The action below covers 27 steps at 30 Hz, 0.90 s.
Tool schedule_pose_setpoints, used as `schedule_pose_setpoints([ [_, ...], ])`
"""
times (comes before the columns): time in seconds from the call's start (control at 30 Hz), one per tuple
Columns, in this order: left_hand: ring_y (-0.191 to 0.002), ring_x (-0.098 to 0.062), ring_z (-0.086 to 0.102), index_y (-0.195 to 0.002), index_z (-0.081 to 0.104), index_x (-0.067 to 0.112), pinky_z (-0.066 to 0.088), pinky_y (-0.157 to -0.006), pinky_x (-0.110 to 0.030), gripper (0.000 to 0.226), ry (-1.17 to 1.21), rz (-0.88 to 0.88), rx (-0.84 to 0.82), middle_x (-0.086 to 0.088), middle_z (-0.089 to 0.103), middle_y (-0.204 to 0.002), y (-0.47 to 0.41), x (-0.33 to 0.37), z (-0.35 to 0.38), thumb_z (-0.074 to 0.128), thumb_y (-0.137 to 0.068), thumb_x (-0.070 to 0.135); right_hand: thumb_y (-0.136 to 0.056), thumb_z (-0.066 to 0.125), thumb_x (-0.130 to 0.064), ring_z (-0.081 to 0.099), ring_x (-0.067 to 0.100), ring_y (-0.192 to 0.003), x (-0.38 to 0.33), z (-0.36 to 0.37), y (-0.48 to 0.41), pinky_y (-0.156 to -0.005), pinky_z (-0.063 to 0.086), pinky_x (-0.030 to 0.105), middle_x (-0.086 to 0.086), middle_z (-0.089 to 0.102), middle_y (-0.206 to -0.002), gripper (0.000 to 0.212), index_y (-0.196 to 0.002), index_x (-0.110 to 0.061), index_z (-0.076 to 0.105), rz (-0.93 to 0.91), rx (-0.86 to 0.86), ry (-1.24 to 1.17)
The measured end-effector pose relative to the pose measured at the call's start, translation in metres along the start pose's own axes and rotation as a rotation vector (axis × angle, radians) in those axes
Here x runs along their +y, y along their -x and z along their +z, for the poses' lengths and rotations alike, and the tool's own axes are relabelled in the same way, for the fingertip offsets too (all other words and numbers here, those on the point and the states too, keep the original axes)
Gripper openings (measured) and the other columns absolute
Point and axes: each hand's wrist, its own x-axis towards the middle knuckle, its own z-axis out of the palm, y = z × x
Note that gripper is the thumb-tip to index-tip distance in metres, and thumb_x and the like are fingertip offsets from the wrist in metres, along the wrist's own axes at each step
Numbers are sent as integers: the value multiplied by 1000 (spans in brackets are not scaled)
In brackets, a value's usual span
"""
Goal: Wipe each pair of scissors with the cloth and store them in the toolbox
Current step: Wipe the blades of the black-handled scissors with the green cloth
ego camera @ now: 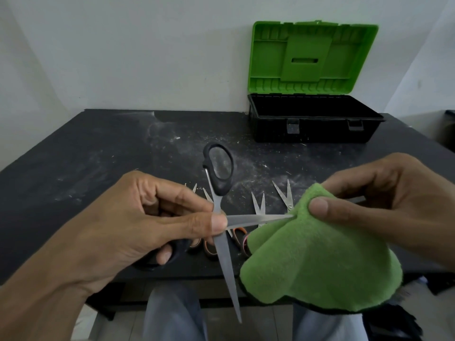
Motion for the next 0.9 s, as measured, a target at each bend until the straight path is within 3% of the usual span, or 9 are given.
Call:
schedule_pose_setpoints([
  [0.13,-29,-8,40,-66,80,12,30,-33,-10,19,0,-1,-28,-7,64,-49,0,3,4,80,-55,29,-77,76,-39,82,17,-77,1,3,-1,-71,66,44,0,84,-83,14,-84,-33,87,34,-27,13],
  [0.3,-29,-6,41,-65,80,14,31,-33,-10,15,1,-13,-31,-7,65,-49,0,4,5,81,-56,26,-79,74,-44,82,19,-81,5,3,-1,-76,67,52,0,84,-88,18,-88,-34,86,65,-81,39],
  [0.43,-29,-6,41,-65,80,11,31,-32,-10,15,7,-12,-8,-7,65,-48,-1,5,7,81,-56,24,-82,73,-43,82,15,-85,8,-1,-2,-80,66,44,-4,84,-91,18,-89,-33,87,68,-111,37],
  [0.63,-31,-5,43,-63,80,16,33,-32,-10,18,-20,12,29,-9,68,-52,-2,9,8,81,-51,29,-82,73,-28,82,8,-85,6,-8,0,-74,62,16,-8,84,-89,16,-87,-33,88,-3,-46,-52],
  [0.77,-31,-5,43,-65,81,16,33,-33,-10,17,-20,13,10,-7,70,-53,-3,11,12,81,-53,27,-85,73,-30,81,10,-94,8,-3,-1,-82,64,25,-8,84,-97,17,-94,-32,88,-15,-72,-25],
  [0.9,-31,-5,42,-67,81,16,32,-33,-10,18,-39,7,9,-5,67,-50,-3,8,13,82,-54,29,-85,74,-39,81,8,-88,12,4,-1,-80,65,36,-12,84,-93,15,-93,-36,86,-4,-71,73],
])
